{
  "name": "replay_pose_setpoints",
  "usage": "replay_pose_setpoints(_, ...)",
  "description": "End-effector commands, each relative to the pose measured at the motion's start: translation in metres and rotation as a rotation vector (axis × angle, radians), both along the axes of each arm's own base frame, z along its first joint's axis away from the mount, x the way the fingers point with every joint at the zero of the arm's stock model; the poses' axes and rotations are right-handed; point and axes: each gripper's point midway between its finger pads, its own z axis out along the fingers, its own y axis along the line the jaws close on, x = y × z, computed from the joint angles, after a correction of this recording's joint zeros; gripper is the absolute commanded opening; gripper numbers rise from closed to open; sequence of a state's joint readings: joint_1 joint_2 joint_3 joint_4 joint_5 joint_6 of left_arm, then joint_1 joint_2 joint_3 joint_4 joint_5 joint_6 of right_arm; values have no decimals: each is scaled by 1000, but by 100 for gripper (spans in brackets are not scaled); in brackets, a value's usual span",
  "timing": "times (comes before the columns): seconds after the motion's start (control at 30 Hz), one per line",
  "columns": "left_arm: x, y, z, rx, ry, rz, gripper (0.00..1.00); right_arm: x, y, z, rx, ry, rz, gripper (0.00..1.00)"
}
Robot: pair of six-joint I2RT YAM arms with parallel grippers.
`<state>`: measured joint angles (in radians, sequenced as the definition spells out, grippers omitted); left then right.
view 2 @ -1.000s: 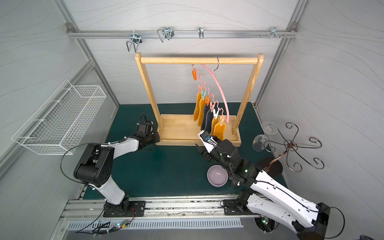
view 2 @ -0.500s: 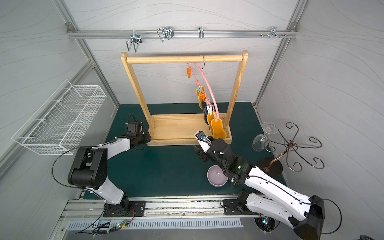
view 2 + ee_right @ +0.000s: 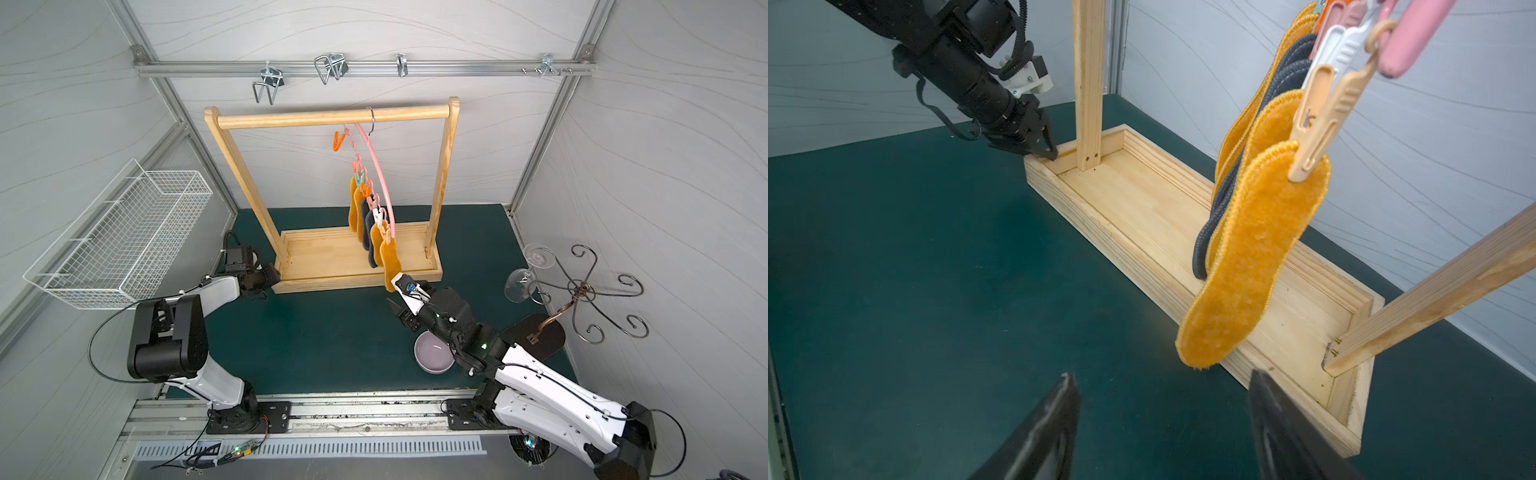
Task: Take the shoe insoles off the hanger
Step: Move the clothesline to the center of the board.
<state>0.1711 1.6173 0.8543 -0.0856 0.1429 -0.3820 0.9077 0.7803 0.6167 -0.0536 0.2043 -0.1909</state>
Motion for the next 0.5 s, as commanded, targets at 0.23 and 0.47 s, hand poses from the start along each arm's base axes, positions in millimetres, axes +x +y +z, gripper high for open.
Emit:
replay_pose_setpoints(0.23, 12, -7, 69, 2, -213, -103, 71, 18, -19, 17, 203, 31, 25, 71)
replay_pose_setpoints(0.47, -15, -23, 115, 105, -254, -301, 74, 34, -24, 7, 285, 146, 126, 71)
